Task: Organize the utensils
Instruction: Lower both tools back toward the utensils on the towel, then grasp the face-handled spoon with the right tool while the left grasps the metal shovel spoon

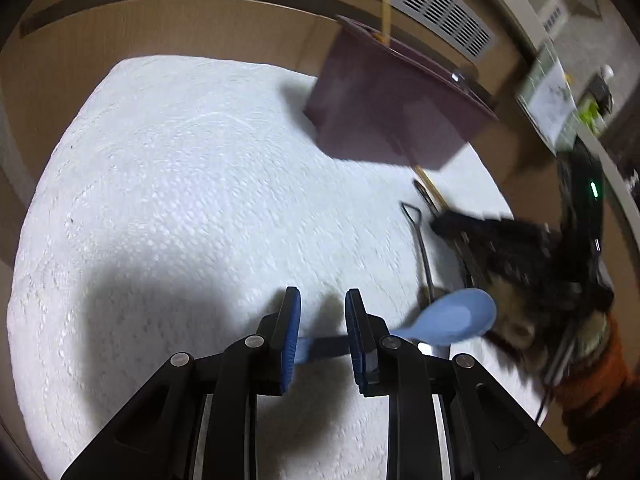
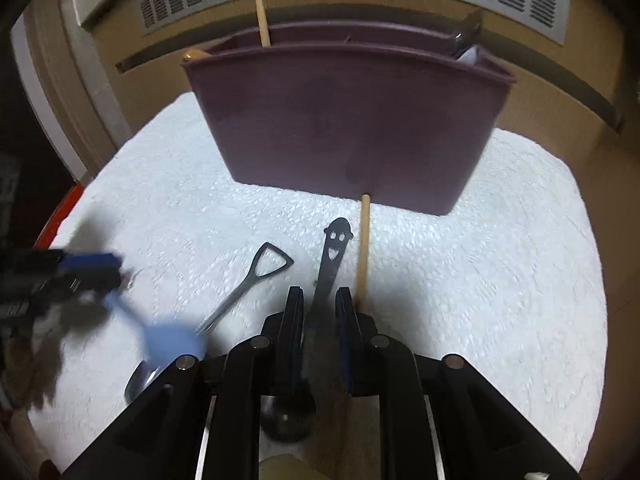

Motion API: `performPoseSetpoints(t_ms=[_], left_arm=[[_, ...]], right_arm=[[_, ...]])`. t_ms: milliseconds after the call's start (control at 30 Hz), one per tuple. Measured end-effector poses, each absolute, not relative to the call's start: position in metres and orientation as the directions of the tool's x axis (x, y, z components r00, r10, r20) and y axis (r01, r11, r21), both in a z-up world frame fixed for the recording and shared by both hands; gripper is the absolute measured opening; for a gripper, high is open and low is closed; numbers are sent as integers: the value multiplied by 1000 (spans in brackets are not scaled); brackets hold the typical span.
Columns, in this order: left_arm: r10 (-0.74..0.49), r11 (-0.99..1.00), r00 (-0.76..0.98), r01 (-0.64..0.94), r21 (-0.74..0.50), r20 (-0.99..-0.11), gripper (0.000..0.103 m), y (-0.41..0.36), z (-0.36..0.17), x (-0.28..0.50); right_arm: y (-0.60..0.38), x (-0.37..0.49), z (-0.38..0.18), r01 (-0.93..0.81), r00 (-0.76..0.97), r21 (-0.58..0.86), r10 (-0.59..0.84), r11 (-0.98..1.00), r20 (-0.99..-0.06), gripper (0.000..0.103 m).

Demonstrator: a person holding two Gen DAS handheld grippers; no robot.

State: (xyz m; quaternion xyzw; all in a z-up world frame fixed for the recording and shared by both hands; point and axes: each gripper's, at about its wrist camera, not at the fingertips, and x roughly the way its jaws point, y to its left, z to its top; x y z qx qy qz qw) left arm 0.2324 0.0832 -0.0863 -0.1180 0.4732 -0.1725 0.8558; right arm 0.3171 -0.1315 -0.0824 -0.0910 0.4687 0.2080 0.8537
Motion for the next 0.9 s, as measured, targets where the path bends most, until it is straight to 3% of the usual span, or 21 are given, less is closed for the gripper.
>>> performPoseSetpoints(t_ms=[100,167,333,500,667,900], left_arm=[[-419,907,498,270,-323,-759,27,70,-78,228],[-438,895,496,319,-312,-750,27,61,-71,229],[-409,905,517,333,-263,-752,28,56,-53,231],[-435,888,522,384,-253,-734,28,50,-45,204],[-422,846,477,513,-146,-771,29,16,-51,178],[-416,896,486,362,-256,-769,29,1,-57,210]], right_arm=[[-123,319,-82,-458,490,1,253,889,-834,19],[-126,316,-82,-468,485,-10,247,884,-839,9],[-160,297,-80,-434,497,-25,216,901,-841,6],[-192,270,-75,-431,521,-3,246,902,-817,6],[-213,244,-64,-464,481,143,384,874,-788,15],[-198,215,-68,-496,499,100,377,863,-780,19]])
